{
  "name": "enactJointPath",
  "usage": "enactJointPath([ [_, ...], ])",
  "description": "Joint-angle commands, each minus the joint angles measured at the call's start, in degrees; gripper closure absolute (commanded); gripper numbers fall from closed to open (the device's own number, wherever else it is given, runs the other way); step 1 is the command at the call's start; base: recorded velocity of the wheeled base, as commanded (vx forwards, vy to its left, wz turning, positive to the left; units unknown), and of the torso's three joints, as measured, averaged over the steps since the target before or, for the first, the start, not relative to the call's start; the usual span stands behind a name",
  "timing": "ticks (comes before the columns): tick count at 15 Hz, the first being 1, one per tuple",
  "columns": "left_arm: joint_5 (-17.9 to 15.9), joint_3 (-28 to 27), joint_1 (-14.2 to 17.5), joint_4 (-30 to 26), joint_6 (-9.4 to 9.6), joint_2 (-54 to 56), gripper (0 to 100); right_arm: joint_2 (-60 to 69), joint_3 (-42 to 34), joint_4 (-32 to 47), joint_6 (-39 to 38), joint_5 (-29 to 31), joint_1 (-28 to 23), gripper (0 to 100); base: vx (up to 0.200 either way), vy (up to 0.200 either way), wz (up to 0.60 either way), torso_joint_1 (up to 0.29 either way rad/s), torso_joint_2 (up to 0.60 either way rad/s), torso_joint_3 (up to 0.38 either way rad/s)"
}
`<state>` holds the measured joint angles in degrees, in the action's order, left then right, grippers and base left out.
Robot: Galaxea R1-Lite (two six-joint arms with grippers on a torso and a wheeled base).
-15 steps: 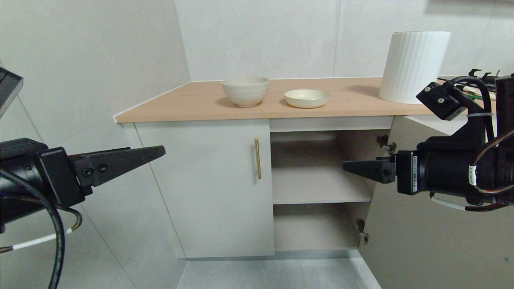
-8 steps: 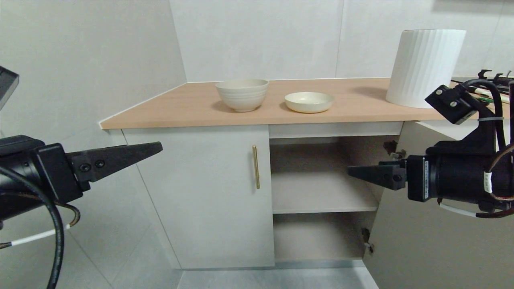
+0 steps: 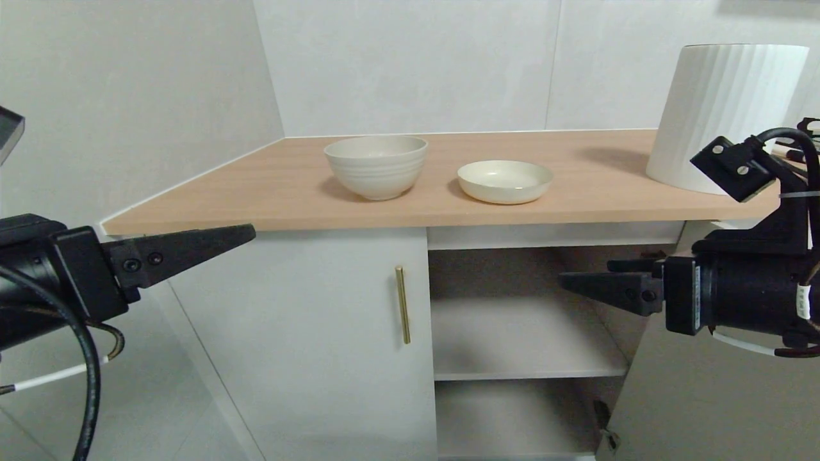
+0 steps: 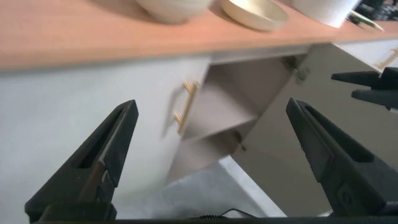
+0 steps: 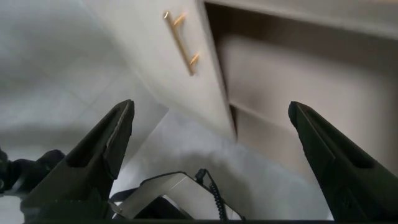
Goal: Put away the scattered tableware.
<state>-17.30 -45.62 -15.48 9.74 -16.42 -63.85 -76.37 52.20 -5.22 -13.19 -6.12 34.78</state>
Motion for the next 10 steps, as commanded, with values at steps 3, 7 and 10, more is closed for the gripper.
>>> enactJointPath([
  [3, -0.02, 0.09, 0.01, 0.10, -0.10, 0.22, 0, 1.67, -0.17, -0.06, 0.01, -0.30, 0.02, 0, 0.000, 0.000, 0.00, 0.000, 0.00, 0.000],
  [7, -0.02, 0.09, 0.01, 0.10, -0.10, 0.75, 0, 3.07, -0.43, 0.12, 0.80, -0.38, 0.90, 0, 0.000, 0.000, 0.00, 0.000, 0.00, 0.000],
  [10, -0.28, 0.18, 0.01, 0.10, -0.10, 0.22, 0, 3.07, -0.96, 0.03, 0.80, -1.61, 0.90, 0, 0.000, 0.000, 0.00, 0.023, -0.13, -0.102],
])
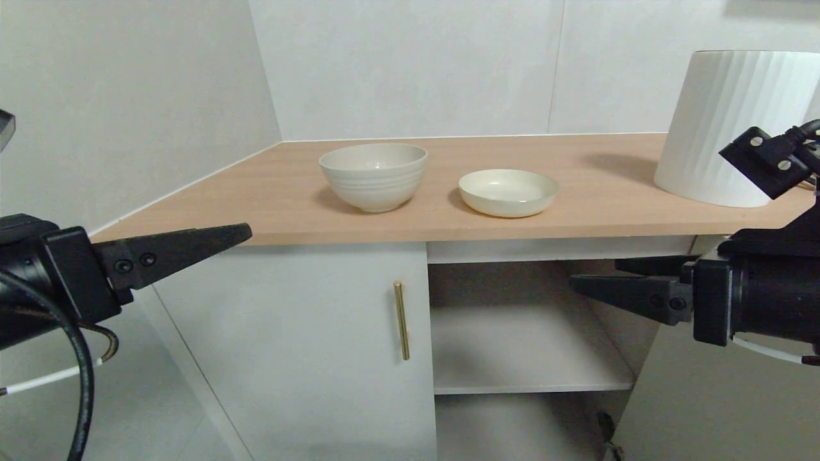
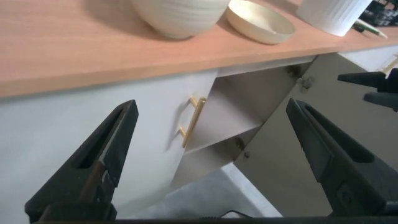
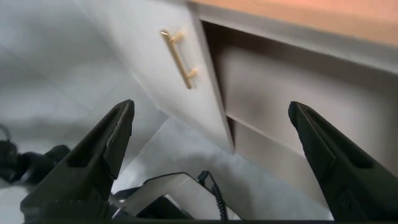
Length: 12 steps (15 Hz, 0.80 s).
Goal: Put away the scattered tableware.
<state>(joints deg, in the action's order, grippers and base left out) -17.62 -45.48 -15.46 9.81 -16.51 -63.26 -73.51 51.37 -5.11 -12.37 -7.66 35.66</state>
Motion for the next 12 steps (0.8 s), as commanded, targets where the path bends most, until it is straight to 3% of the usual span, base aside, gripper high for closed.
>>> enactJointPath([
  [1, -0.05, 0.04, -0.01, 0.03, -0.02, -0.90, 0, 0.12, -0.13, 0.01, -0.02, -0.17, 0.03, 0, 0.000, 0.000, 0.00, 0.090, -0.31, -0.256],
  [8, -0.23, -0.66, -0.01, 0.29, -0.11, -6.79, 0, -2.16, 0.48, -0.34, -0.02, -0.17, -0.41, 0, 0.000, 0.000, 0.00, 0.138, -0.44, -0.306],
  [12, 0.83, -10.68, -0.01, 0.21, -0.54, -17.43, 0, -4.71, 0.57, -1.66, -0.02, -0.17, -1.73, 0, 0.000, 0.000, 0.00, 0.178, -0.46, -0.290],
])
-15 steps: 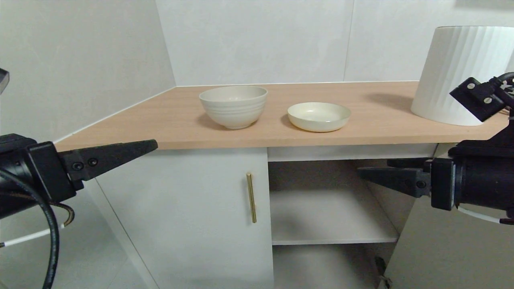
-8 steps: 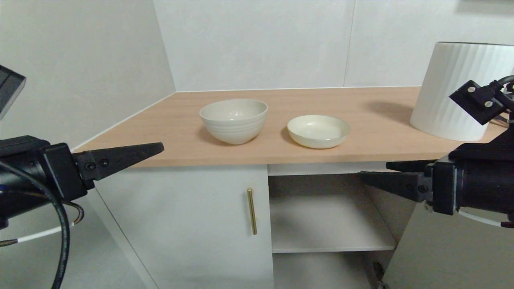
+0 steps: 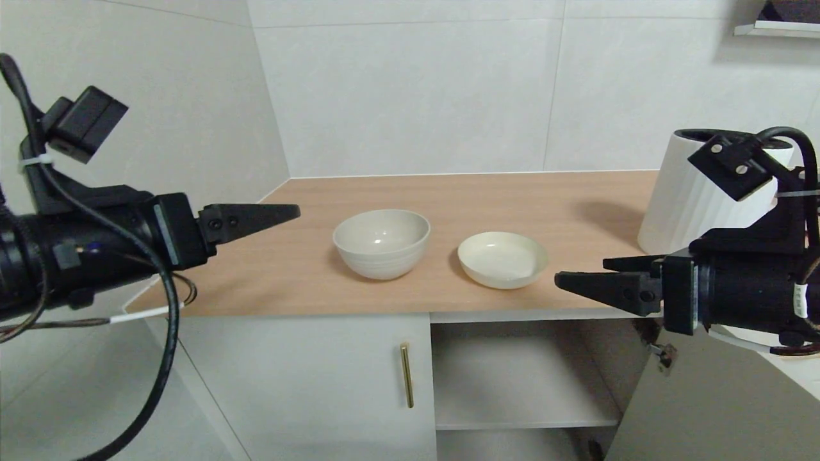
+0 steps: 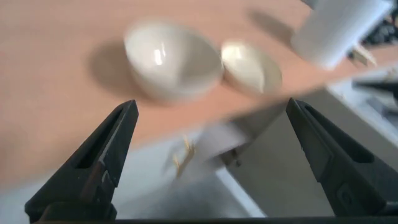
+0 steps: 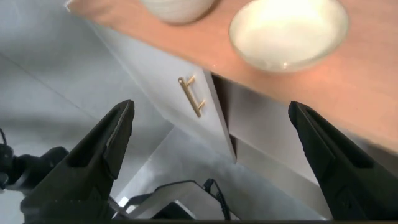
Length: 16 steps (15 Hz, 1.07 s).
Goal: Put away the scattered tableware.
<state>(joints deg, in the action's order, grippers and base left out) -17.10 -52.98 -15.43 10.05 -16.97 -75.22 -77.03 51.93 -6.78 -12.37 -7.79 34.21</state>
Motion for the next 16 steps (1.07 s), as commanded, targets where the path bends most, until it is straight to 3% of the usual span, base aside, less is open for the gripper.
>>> enactJointPath([
  [1, -0.21, -2.30, -0.04, -0.20, -1.84, -5.38, 0, -1.45, 0.10, 0.01, -0.02, -0.03, -0.37, 0, 0.000, 0.000, 0.00, 0.183, -0.47, -0.286],
  [2, -0.83, -2.04, -0.04, -0.29, -4.48, -6.26, 0, -2.07, 0.10, 0.01, -0.02, -0.03, -0.46, 0, 0.000, 0.000, 0.00, 0.193, -0.47, -0.266],
  [6, -0.56, -3.45, 0.49, -1.26, -5.00, -6.61, 0, -4.71, -0.16, -3.86, -0.02, 0.06, -1.42, 0, 0.000, 0.000, 0.00, 0.157, -0.36, -0.212],
  [8, 0.32, -7.49, 0.49, -7.14, -6.06, -8.28, 0, -6.64, 1.33, -3.77, -0.02, 0.23, -1.42, 0, 0.000, 0.000, 0.00, 0.039, -0.08, -0.049],
  [10, 5.24, -14.87, 0.32, -17.16, -10.98, -11.53, 0, -10.77, 5.37, -1.66, -0.63, 5.33, -1.42, 0, 0.000, 0.000, 0.00, 0.000, 0.00, 0.000],
  [11, 6.29, -17.16, 0.14, -20.50, -12.47, -12.76, 0, -12.97, 7.75, -0.25, -1.60, 7.97, -1.42, 0, 0.000, 0.000, 0.00, 0.000, 0.00, 0.000],
  [16, 6.64, -18.47, -0.21, -20.86, -14.93, -20.41, 0, -20.97, 13.11, 3.26, -7.58, 10.95, -5.47, 0, 0.000, 0.000, 0.00, 0.000, 0.00, 0.000],
])
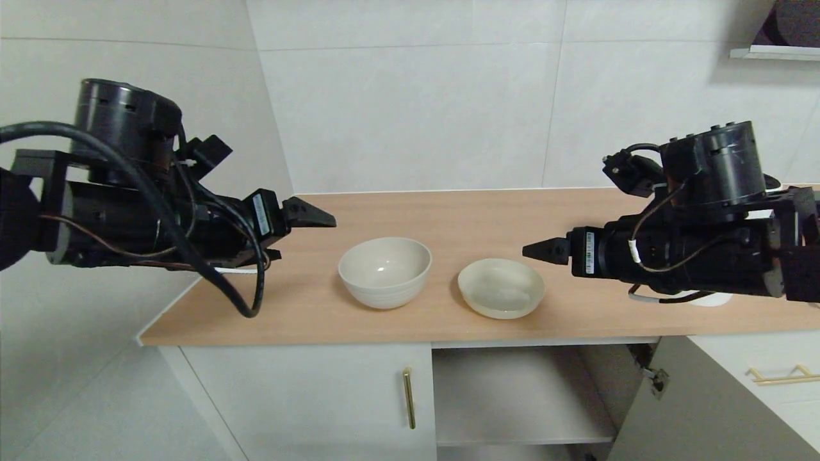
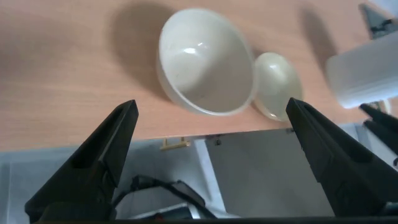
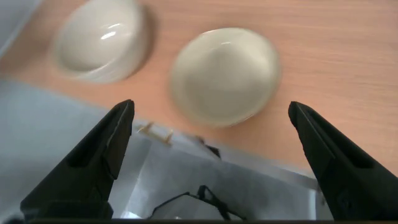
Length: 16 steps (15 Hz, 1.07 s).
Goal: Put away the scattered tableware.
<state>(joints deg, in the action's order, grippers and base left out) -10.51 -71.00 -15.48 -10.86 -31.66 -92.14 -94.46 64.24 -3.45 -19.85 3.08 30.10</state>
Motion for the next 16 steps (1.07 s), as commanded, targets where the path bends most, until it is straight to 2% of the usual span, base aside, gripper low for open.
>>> enactJointPath([
  [1, 0.05, -0.54, -0.25, 0.05, -0.25, -4.63, 0, -4.85, 0.79, -0.51, -0.10, 0.08, -2.41, 0, 0.000, 0.000, 0.00, 0.000, 0.00, 0.000],
  [3, 0.14, -0.81, -0.43, 0.05, -0.33, -6.56, 0, -6.96, 1.23, -1.30, -0.10, 0.08, -4.00, 0, 0.000, 0.000, 0.00, 0.000, 0.00, 0.000],
  [5, 1.54, -2.13, -1.22, 0.05, -2.35, -10.17, 0, -7.49, 1.06, -1.38, -0.19, 0.08, -4.26, 0, 0.000, 0.000, 0.00, 0.000, 0.00, 0.000],
  [6, 2.86, -2.39, -1.57, 0.05, -2.53, -11.84, 0, -7.40, 0.97, -1.38, -0.19, 0.08, -4.35, 0, 0.000, 0.000, 0.00, 0.000, 0.00, 0.000],
  [8, 4.09, -2.57, -2.18, 0.05, -2.53, -13.86, 0, -7.05, 0.71, -1.30, -0.28, 0.08, -4.26, 0, 0.000, 0.000, 0.00, 0.000, 0.00, 0.000],
  [14, 4.18, -3.01, -3.06, 0.05, -2.53, -16.41, 0, -7.14, 0.53, -1.30, -0.19, 0.08, -4.26, 0, 0.000, 0.000, 0.00, 0.000, 0.00, 0.000],
  [15, 4.18, -3.01, -3.06, 0.05, -2.53, -16.41, 100, -7.22, 0.53, -1.30, -0.19, 0.08, -4.26, 0, 0.000, 0.000, 0.00, 0.000, 0.00, 0.000],
  [16, 4.18, -3.01, -3.06, 0.05, -2.53, -16.41, 100, -7.31, 0.53, -1.30, -0.19, 0.08, -4.26, 0, 0.000, 0.000, 0.00, 0.000, 0.00, 0.000],
])
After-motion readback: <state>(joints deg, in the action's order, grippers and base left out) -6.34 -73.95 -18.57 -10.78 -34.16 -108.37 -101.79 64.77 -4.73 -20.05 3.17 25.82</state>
